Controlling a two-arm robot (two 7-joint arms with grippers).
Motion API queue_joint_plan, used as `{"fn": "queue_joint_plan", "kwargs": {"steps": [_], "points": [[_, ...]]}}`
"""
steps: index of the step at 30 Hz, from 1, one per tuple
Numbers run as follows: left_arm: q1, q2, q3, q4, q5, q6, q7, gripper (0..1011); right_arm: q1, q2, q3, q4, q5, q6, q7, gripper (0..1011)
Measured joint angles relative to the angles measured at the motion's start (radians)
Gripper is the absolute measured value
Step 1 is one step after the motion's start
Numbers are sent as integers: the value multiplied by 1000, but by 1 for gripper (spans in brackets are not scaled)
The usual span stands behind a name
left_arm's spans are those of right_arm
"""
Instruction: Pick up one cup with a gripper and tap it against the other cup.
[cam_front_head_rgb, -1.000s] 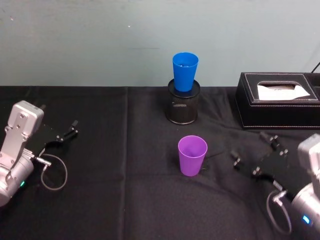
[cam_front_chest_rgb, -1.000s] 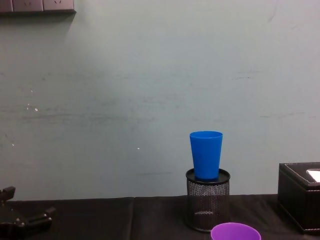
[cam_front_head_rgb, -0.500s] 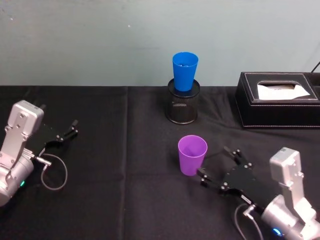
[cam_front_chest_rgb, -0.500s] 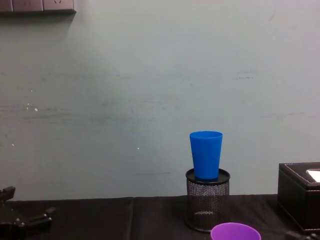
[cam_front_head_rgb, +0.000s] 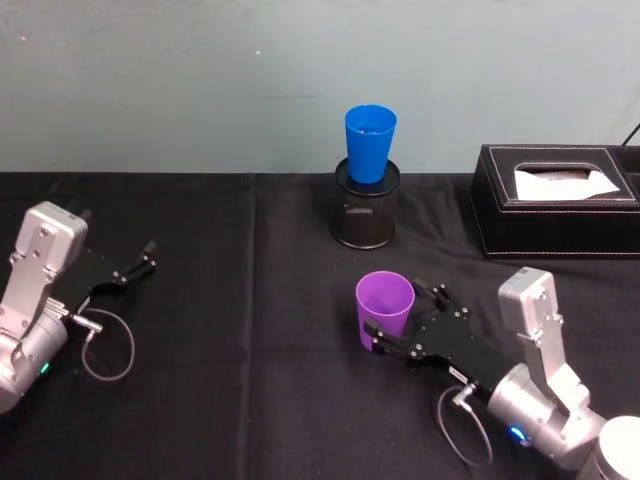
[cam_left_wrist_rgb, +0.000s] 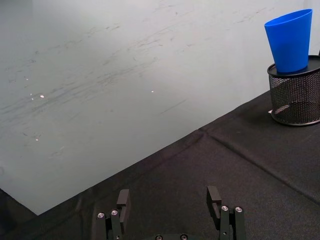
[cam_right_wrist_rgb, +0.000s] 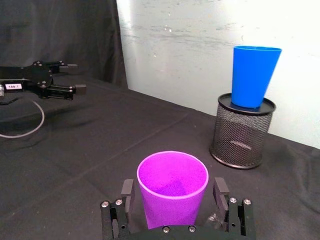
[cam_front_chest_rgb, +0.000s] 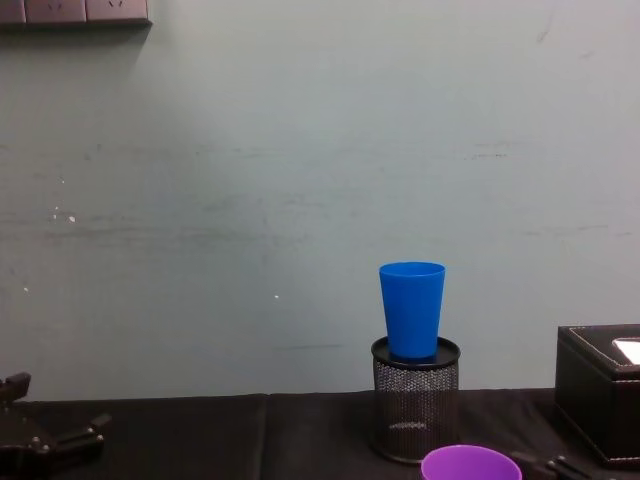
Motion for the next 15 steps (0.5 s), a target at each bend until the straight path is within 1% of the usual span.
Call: {"fn": "queue_joint_plan", "kwargs": {"steps": [9, 10, 12, 15], "points": [[0, 0, 0, 0, 0, 0, 0, 1000, 48, -51, 6, 71, -1, 4, 34, 1003], [0, 0, 0, 0, 0, 0, 0, 1000, 48, -51, 6, 71, -1, 4, 34, 1003], [0, 0, 0, 0, 0, 0, 0, 1000, 62, -66, 6, 89, -4, 5, 44, 1003], [0, 0, 0, 0, 0, 0, 0, 1000, 72, -79, 7, 102, -11, 7, 52, 1003]]}}
